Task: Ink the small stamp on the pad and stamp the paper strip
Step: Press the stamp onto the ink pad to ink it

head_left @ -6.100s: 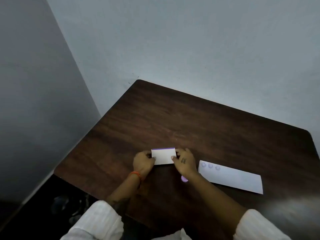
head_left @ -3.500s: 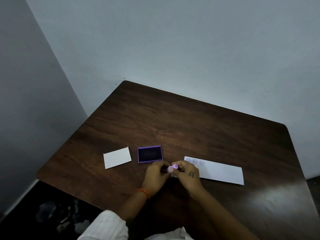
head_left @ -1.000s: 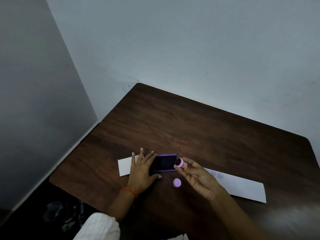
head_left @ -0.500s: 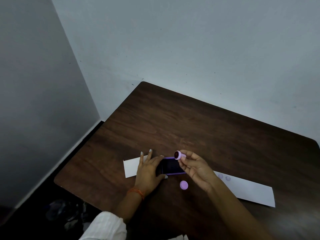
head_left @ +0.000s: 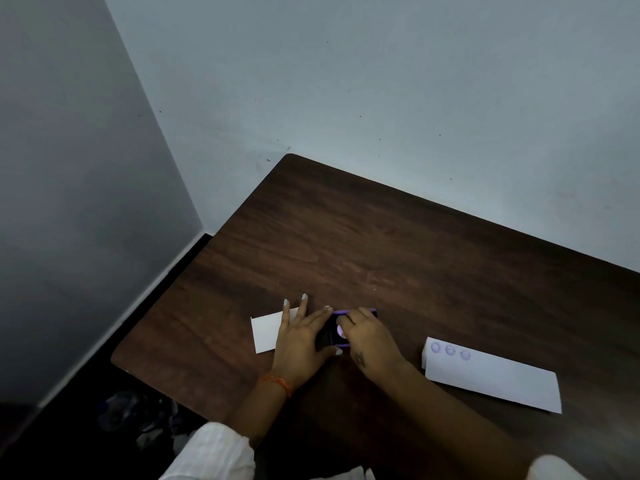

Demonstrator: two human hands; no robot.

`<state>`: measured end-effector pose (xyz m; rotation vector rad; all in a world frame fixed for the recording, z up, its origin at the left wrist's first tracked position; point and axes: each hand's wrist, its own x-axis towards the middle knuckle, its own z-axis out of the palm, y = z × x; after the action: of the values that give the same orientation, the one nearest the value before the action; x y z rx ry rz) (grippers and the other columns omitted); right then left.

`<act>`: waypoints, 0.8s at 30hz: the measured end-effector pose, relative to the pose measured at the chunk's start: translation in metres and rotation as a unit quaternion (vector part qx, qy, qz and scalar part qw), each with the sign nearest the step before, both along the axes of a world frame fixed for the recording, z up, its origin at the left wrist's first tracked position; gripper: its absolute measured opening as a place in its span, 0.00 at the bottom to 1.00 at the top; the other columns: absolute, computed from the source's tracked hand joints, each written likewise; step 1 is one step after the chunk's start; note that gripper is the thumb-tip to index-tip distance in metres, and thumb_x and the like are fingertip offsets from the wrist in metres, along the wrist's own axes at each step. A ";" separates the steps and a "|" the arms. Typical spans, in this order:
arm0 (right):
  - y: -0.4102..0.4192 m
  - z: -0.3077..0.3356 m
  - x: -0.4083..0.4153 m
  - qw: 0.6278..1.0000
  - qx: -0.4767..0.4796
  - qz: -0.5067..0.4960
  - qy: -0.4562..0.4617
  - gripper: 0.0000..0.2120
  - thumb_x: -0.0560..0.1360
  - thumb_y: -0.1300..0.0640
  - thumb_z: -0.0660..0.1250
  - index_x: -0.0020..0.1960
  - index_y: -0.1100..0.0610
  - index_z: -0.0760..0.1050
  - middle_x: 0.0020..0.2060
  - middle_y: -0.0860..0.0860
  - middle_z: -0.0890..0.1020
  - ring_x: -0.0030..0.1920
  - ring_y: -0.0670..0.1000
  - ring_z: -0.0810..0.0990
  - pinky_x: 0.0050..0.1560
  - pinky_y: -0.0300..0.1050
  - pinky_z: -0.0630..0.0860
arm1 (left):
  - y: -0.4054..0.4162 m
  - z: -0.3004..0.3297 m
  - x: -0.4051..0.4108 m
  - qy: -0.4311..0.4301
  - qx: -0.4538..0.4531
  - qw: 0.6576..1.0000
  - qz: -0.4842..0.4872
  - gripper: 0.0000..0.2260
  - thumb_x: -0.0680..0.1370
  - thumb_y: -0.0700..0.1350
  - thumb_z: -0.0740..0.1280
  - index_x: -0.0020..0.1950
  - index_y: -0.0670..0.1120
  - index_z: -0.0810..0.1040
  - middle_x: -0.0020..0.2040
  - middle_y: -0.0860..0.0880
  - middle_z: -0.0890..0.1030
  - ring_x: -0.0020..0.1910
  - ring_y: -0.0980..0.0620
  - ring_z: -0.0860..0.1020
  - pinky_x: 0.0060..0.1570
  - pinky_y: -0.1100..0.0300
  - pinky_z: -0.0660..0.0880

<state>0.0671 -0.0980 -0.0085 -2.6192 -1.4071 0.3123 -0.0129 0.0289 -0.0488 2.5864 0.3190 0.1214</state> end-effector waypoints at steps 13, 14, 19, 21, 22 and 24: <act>-0.016 0.007 0.020 0.984 0.056 -0.117 0.122 0.13 0.68 0.66 0.69 0.52 0.59 0.79 0.52 0.51 0.79 0.52 0.50 0.77 0.48 0.34 0.69 | -0.001 0.004 0.002 -0.010 0.034 0.999 -0.001 0.32 0.70 0.58 0.68 0.71 0.51 0.65 0.71 0.53 0.71 0.77 0.49 0.49 0.71 0.52 0.31; -0.018 0.006 0.020 0.989 0.030 -0.099 0.101 0.17 0.67 0.68 0.68 0.55 0.59 0.77 0.55 0.52 0.77 0.56 0.52 0.75 0.52 0.38 0.70 | -0.001 0.004 0.003 -0.009 0.033 0.999 0.001 0.32 0.69 0.58 0.69 0.70 0.51 0.65 0.71 0.53 0.70 0.77 0.49 0.49 0.71 0.52 0.31; -0.014 0.004 0.014 1.000 -0.012 -0.021 0.012 0.15 0.74 0.64 0.62 0.60 0.62 0.71 0.59 0.59 0.75 0.59 0.57 0.71 0.56 0.47 0.69 | -0.002 0.004 0.005 0.006 0.039 0.999 -0.021 0.35 0.70 0.60 0.68 0.72 0.50 0.61 0.73 0.52 0.68 0.77 0.48 0.51 0.71 0.51 0.30; -0.011 0.007 0.018 1.000 -0.011 -0.023 0.012 0.12 0.77 0.62 0.58 0.59 0.62 0.72 0.57 0.59 0.76 0.58 0.57 0.72 0.55 0.47 0.68 | -0.002 0.006 0.006 -0.001 0.038 0.999 -0.026 0.34 0.70 0.60 0.67 0.72 0.50 0.62 0.73 0.52 0.68 0.77 0.48 0.51 0.71 0.50 0.30; -0.010 0.007 0.019 0.999 -0.009 -0.034 0.016 0.12 0.77 0.62 0.57 0.58 0.62 0.73 0.56 0.59 0.77 0.57 0.56 0.72 0.55 0.46 0.68 | -0.002 0.006 0.006 -0.004 0.038 0.999 -0.025 0.34 0.71 0.60 0.67 0.72 0.50 0.62 0.73 0.52 0.68 0.77 0.47 0.51 0.71 0.50 0.30; -0.008 0.007 0.017 0.999 -0.003 -0.050 0.013 0.12 0.76 0.63 0.58 0.58 0.62 0.73 0.56 0.59 0.77 0.57 0.56 0.73 0.54 0.46 0.69 | -0.003 0.007 0.006 -0.005 0.040 0.999 -0.020 0.33 0.71 0.59 0.67 0.72 0.50 0.63 0.72 0.52 0.69 0.77 0.48 0.50 0.71 0.50 0.30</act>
<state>0.0842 -0.1063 -0.0020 -2.6692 -1.2655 0.3366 -0.0068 0.0260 -0.0417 2.6680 0.2644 0.1364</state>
